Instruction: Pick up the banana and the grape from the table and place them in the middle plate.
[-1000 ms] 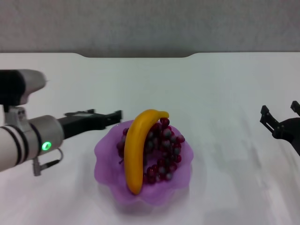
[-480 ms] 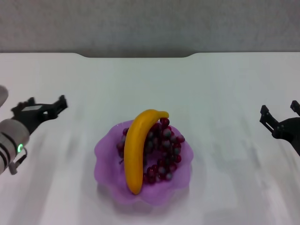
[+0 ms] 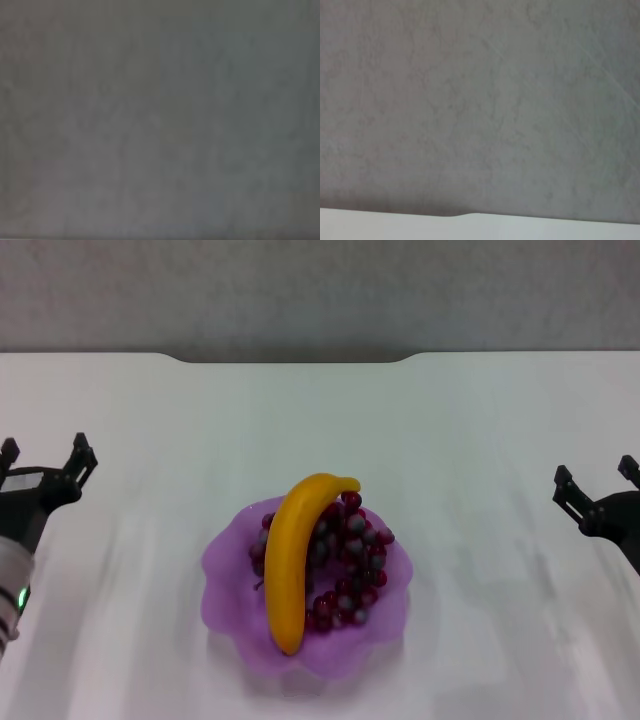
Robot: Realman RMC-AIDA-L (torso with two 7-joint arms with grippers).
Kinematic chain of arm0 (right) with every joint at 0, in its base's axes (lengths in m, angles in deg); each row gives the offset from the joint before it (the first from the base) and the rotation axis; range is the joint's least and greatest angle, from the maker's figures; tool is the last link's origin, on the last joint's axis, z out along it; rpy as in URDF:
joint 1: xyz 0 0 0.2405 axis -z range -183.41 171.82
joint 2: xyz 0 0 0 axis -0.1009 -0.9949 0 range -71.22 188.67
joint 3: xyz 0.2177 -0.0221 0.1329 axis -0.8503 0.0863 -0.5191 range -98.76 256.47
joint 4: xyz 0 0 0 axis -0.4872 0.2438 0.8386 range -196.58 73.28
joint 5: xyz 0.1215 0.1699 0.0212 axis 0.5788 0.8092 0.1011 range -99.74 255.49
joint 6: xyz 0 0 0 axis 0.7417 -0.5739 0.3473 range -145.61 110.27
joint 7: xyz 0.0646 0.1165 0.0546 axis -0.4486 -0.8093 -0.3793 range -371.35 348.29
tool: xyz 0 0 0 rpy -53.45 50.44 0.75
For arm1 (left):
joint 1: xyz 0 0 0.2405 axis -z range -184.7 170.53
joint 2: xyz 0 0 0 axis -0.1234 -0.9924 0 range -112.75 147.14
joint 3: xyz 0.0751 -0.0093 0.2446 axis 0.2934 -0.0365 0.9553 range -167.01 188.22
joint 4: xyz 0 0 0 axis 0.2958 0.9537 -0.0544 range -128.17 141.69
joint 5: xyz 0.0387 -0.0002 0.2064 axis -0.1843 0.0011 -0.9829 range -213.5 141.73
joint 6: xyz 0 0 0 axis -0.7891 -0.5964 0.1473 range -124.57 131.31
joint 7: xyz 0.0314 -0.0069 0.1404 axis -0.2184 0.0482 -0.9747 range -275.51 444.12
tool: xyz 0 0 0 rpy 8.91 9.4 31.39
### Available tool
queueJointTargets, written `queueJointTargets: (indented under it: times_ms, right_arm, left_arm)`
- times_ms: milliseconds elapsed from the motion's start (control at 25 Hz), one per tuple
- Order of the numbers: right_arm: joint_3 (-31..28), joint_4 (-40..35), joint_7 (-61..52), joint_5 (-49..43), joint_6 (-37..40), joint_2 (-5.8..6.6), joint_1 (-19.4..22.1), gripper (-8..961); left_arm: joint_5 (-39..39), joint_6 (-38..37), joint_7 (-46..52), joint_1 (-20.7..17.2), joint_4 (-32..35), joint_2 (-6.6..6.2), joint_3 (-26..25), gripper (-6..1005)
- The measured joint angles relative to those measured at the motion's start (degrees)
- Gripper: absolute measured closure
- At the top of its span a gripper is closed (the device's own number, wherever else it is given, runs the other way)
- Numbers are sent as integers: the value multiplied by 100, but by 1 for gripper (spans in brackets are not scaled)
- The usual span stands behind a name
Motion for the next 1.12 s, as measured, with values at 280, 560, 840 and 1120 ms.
queueJointTargets:
  times_ms: [280,560,840,1120]
  right_arm:
    - [-22,-14,256,26,190,-10,29,60]
    - [-96,-129,250,104,507,5,123,60]
    - [-102,-158,186,595,1041,10,328,60]
    - [-70,-163,176,604,1049,17,325,60]
  left_arm:
    - [-358,-1157,1555,254,-1349,22,540,108]
    - [-323,-965,1766,270,-1445,43,541,107]
    - [-333,-918,1870,264,-1452,43,559,107]
    - [-361,-918,1877,272,-1421,49,565,108]
